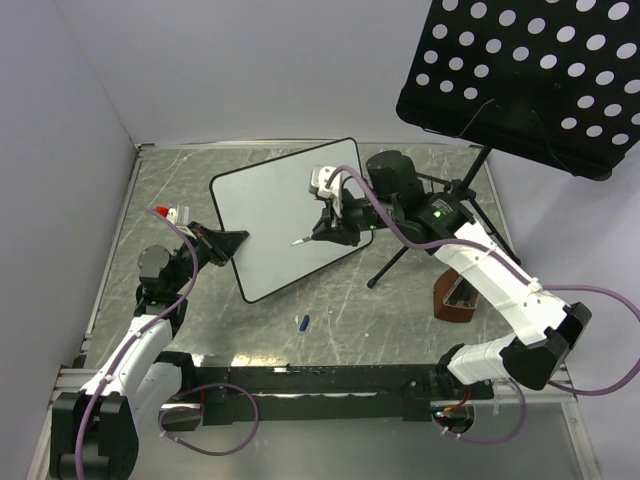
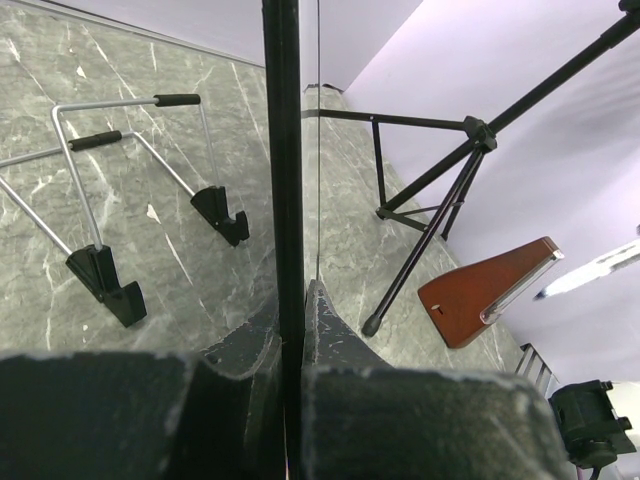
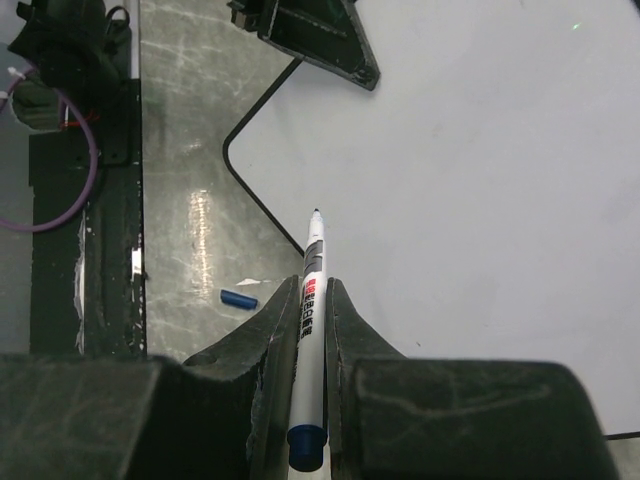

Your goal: Write a sentence on the whiteboard

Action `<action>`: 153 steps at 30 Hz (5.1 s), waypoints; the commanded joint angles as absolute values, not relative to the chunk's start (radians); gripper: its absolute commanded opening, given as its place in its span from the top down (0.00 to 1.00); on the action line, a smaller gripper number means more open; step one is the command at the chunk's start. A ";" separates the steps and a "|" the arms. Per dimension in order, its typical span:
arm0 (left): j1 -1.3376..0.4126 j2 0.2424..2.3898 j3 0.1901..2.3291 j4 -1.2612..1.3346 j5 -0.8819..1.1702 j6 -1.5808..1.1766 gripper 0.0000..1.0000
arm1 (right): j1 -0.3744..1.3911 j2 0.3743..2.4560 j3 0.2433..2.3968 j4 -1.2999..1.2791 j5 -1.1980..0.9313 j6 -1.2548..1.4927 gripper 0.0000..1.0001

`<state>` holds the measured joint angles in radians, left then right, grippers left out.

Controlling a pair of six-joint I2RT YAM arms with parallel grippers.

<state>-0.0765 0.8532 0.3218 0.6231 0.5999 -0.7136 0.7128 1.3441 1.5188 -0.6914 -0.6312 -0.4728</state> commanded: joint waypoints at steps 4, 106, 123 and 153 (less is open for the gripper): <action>-0.087 0.870 0.336 0.640 0.614 -0.623 0.99 | 0.750 1.414 1.569 -0.693 -0.557 -0.457 1.00; -0.135 0.721 0.276 0.578 0.477 -0.715 0.99 | 0.966 1.436 1.608 -0.571 -0.474 -0.422 1.00; -0.143 0.718 0.276 0.566 0.465 -0.713 0.99 | 0.991 1.474 1.664 -0.560 -0.448 -0.439 1.00; -0.144 0.805 0.285 0.629 0.508 -0.707 0.99 | 0.911 1.560 1.663 -0.264 -0.216 -0.235 1.00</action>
